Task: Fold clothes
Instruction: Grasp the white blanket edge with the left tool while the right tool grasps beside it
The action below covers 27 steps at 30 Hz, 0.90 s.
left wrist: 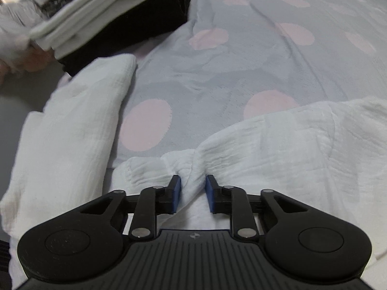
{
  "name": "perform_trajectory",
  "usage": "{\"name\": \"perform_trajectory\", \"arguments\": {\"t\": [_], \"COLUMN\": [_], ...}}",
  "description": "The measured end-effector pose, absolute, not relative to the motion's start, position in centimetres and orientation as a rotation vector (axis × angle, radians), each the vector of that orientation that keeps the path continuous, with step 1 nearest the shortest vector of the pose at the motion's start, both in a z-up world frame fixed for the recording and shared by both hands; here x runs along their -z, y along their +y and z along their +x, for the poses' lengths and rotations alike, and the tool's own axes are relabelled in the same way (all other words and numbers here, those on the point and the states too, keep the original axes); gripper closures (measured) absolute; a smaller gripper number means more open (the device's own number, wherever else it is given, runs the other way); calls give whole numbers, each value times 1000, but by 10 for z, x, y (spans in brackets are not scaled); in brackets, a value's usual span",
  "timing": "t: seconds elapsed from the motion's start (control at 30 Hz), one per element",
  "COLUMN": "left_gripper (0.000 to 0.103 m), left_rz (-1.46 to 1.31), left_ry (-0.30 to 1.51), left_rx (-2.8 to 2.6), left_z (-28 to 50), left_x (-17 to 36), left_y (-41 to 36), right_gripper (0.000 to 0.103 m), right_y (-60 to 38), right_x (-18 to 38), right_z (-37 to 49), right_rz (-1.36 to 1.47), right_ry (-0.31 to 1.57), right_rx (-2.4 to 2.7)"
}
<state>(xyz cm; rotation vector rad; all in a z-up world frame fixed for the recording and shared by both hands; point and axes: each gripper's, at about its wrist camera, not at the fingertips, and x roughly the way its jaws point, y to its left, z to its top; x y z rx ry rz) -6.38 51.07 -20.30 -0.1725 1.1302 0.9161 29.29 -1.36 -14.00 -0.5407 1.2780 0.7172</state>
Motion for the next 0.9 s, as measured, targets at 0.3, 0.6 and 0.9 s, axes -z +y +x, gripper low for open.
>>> {"name": "perform_trajectory", "arguments": {"t": [0.3,0.6,0.9], "left_gripper": [83,94,95], "left_rz": [-195,-246,-301], "left_ry": [1106,1063,1000], "left_rx": [-963,-1039,-1084], "left_z": [-62,-64,-71], "left_x": [205,198,192], "left_y": [508,500,499], "right_gripper": [97,60,67], "right_y": [-79,9,123], "right_x": [147,105,172], "right_z": [243,295,278], "right_rz": [-492,-322,-634], "right_ry": [1280,1047,1247], "right_rx": [-647,-754,-815]}}
